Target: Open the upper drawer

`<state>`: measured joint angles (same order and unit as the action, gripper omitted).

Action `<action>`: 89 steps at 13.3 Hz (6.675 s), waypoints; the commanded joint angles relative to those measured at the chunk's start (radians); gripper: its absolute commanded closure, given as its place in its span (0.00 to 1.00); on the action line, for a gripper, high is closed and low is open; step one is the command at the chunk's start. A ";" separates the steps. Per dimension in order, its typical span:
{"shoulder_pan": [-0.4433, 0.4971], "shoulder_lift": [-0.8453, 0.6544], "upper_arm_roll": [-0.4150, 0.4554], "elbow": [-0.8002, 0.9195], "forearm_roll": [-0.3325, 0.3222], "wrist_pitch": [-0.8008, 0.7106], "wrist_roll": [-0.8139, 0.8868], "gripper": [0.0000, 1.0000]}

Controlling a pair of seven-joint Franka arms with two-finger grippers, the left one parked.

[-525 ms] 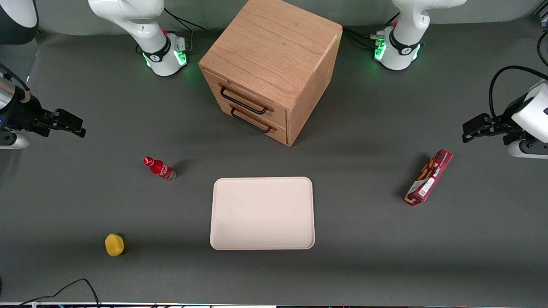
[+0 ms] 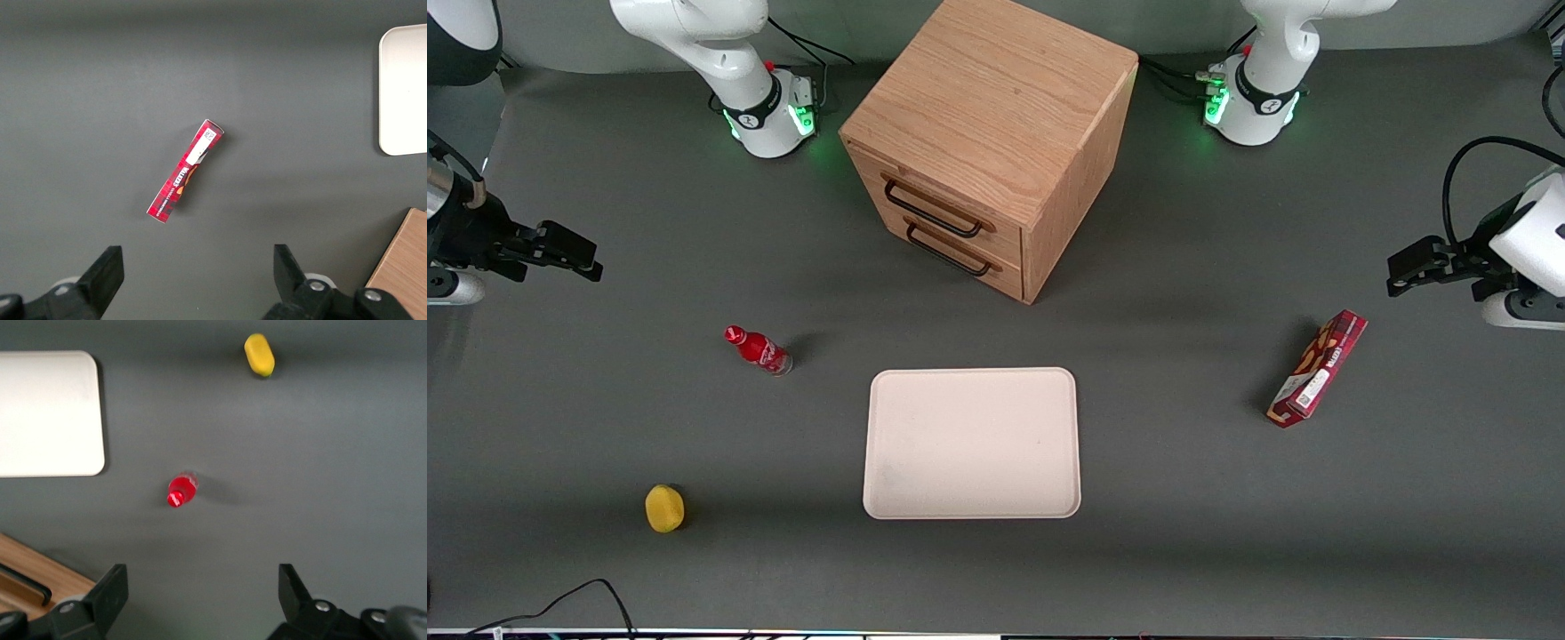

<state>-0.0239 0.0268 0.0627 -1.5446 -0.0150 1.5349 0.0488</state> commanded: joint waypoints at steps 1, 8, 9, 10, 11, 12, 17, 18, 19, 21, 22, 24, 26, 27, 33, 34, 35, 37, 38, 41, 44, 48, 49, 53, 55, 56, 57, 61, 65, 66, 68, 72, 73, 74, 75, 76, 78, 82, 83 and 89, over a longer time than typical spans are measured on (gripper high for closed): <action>0.009 -0.008 0.086 0.034 0.028 -0.087 -0.027 0.00; 0.010 0.037 0.339 0.069 0.270 -0.133 -0.171 0.00; 0.010 0.056 0.382 0.067 0.277 -0.125 -0.232 0.00; 0.010 0.070 0.397 0.063 0.280 -0.118 -0.303 0.00; 0.010 0.093 0.407 0.060 0.288 -0.117 -0.378 0.00; 0.010 0.119 0.410 0.054 0.318 -0.114 -0.432 0.00; 0.013 0.147 0.411 -0.142 0.437 0.084 -0.520 0.00; 0.021 0.147 0.419 -0.182 0.438 0.123 -0.518 0.00; 0.019 0.145 0.437 -0.221 0.444 0.152 -0.517 0.00; 0.021 0.139 0.440 -0.288 0.454 0.221 -0.515 0.00; 0.022 0.137 0.454 -0.317 0.454 0.259 -0.511 0.00; 0.021 0.133 0.489 -0.379 0.454 0.341 -0.508 0.00; 0.021 0.136 0.506 -0.416 0.454 0.401 -0.504 0.00; 0.021 0.134 0.519 -0.429 0.455 0.415 -0.503 0.00; 0.021 0.145 0.529 -0.454 0.452 0.470 -0.492 0.00; 0.021 0.153 0.529 -0.453 0.445 0.479 -0.494 0.00; 0.019 0.166 0.526 -0.450 0.437 0.484 -0.495 0.00; 0.016 0.195 0.516 -0.424 0.403 0.484 -0.497 0.00; 0.012 0.218 0.513 -0.399 0.376 0.482 -0.495 0.00; 0.010 0.261 0.483 -0.341 0.353 0.476 -0.501 0.00; 0.009 0.298 0.451 -0.278 0.300 0.465 -0.503 0.00; 0.009 0.375 0.401 -0.168 0.231 0.410 -0.550 0.00; 0.009 0.390 0.394 -0.142 0.215 0.392 -0.552 0.00; 0.009 0.453 0.355 -0.034 0.184 0.340 -0.621 0.00; 0.010 0.485 0.326 0.024 0.182 0.309 -0.655 0.00; 0.010 0.502 0.321 0.049 0.182 0.301 -0.671 0.00; 0.010 0.512 0.318 0.066 0.181 0.292 -0.676 0.00; 0.016 0.528 0.304 0.125 0.133 0.255 -0.679 0.00; 0.018 0.530 0.304 0.230 0.142 0.139 -0.662 0.00; 0.018 0.529 0.304 0.265 0.145 0.102 -0.659 0.00; 0.018 0.510 0.304 0.349 0.144 0.013 -0.618 0.00; 0.018 0.305 0.305 0.379 0.136 -0.047 -0.225 0.00; 0.018 0.259 0.302 0.374 0.133 -0.080 -0.111 0.00; 0.009 0.230 0.299 0.370 0.129 -0.116 -0.037 0.00; 0.001 0.204 0.269 0.357 0.116 -0.172 0.007 0.00; 0.005 0.179 0.208 0.338 0.089 -0.185 0.049 0.00; -0.001 0.127 0.137 0.246 0.067 -0.183 0.107 0.00; 0.002 -0.062 0.025 -0.090 0.055 -0.014 0.112 0.00; 0.002 -0.111 0.022 -0.176 0.035 0.052 0.112 0.00; 0.010 -0.078 0.023 -0.111 -0.017 0.068 0.132 0.00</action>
<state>-0.0248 -0.0628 0.0871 -1.6832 -0.0059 1.5965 0.1488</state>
